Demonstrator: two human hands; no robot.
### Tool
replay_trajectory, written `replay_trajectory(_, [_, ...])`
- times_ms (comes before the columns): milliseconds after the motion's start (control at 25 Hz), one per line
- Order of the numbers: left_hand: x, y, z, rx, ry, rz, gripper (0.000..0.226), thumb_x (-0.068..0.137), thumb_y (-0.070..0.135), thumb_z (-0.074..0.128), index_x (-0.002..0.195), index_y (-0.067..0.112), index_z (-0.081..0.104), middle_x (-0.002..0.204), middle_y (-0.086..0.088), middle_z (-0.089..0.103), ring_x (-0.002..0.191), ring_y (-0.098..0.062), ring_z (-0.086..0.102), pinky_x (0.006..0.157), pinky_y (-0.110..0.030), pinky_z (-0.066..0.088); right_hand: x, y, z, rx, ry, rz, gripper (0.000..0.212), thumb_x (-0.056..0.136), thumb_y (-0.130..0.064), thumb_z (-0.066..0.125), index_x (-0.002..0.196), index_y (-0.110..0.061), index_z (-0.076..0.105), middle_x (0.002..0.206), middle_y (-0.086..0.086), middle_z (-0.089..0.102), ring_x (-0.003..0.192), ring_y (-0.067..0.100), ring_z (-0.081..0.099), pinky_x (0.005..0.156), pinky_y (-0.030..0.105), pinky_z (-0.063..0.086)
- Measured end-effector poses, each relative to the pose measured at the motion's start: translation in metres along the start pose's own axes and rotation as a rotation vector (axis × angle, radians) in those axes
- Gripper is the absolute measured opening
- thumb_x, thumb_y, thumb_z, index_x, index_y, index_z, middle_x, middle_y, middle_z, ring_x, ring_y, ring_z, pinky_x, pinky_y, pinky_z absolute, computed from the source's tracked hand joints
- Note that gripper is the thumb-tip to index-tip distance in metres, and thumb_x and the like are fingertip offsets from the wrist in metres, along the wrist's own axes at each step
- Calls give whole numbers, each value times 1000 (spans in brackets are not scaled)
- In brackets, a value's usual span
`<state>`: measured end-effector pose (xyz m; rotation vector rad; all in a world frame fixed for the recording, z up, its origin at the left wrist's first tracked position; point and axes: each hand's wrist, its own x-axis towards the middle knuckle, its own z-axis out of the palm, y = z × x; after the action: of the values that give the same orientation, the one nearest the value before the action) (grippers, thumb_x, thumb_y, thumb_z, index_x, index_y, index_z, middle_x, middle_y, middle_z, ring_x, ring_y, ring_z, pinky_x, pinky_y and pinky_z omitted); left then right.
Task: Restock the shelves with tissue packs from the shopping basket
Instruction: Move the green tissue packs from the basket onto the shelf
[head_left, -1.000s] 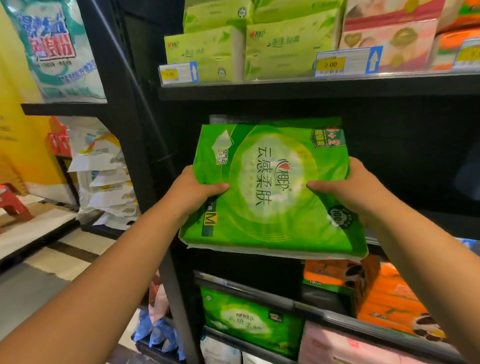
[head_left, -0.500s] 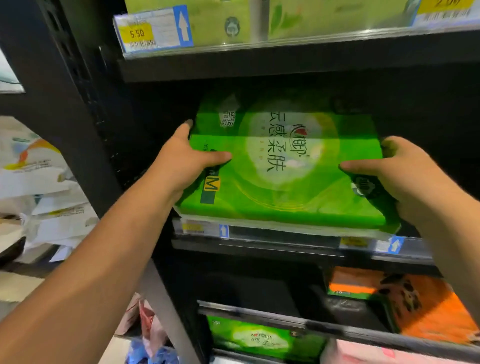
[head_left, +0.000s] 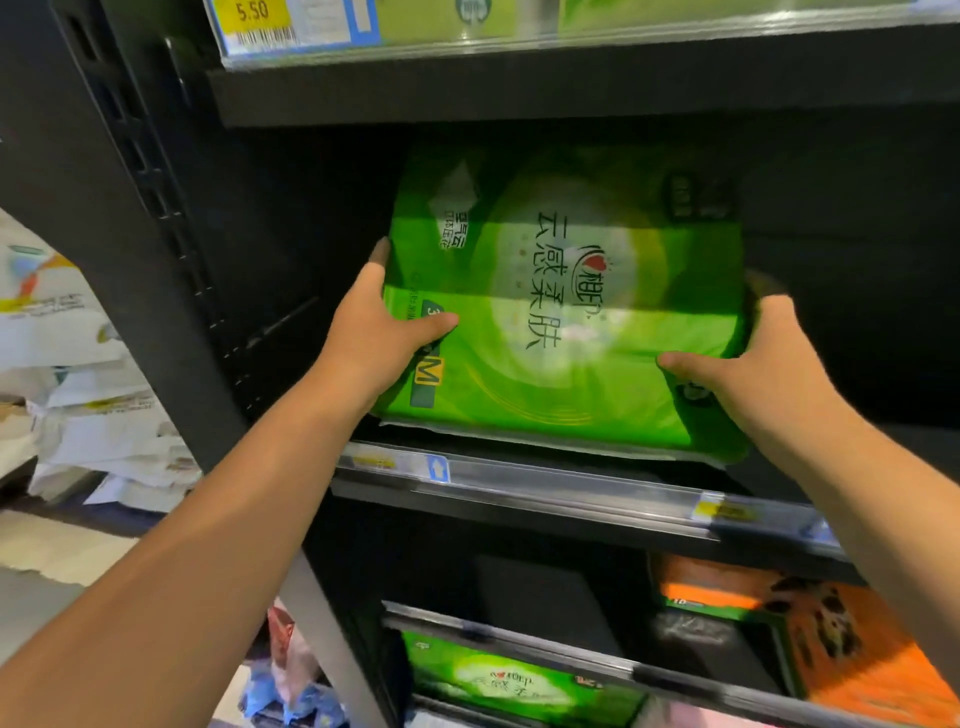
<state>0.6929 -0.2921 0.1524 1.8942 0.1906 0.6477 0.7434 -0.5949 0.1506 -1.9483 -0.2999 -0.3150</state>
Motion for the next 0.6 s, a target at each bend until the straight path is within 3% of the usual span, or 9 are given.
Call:
replay_trajectory(80, [-8, -10, 3, 6, 14, 9, 101, 77, 17, 80, 153, 29, 14, 114, 27, 57, 106, 8, 57, 95, -24, 49, -3, 5, 5, -110, -20, -78, 66, 72, -15, 83, 119, -18, 36, 104, -4, 51, 93, 13, 52, 67, 15, 41])
replay_trajectory(240, [-11, -23, 4, 14, 51, 13, 105, 77, 20, 80, 153, 34, 8, 127, 19, 57, 118, -3, 55, 105, -38, 45, -2, 20, 12, -184, -39, -163, 81, 68, -19, 86, 127, -11, 31, 123, 7, 51, 109, 18, 52, 91, 37, 47])
replay_trajectory(360, [-14, -27, 5, 61, 53, 9, 108, 78, 18, 79, 153, 36, 3, 122, 28, 54, 120, -1, 52, 108, -35, 41, 1, 25, 16, -254, -40, -191, 87, 67, -21, 86, 131, -9, 28, 127, 10, 49, 107, 20, 53, 86, 32, 43])
replay_trajectory(520, [-27, -24, 5, 267, 43, 4, 122, 73, 22, 82, 152, 33, -10, 150, 10, 37, 135, -11, 37, 108, -26, 27, -1, 33, 18, -296, 2, -188, 97, 62, -21, 89, 135, -8, 26, 133, 12, 44, 115, 23, 50, 91, 30, 40])
replay_trajectory(600, [-30, -24, 1, 314, 27, -24, 125, 69, 23, 85, 152, 32, -7, 148, 9, 39, 134, -13, 38, 105, -26, 29, -2, 36, 17, -242, 7, -122, 91, 59, -18, 91, 125, -12, 28, 127, 8, 47, 113, 18, 48, 90, 28, 40])
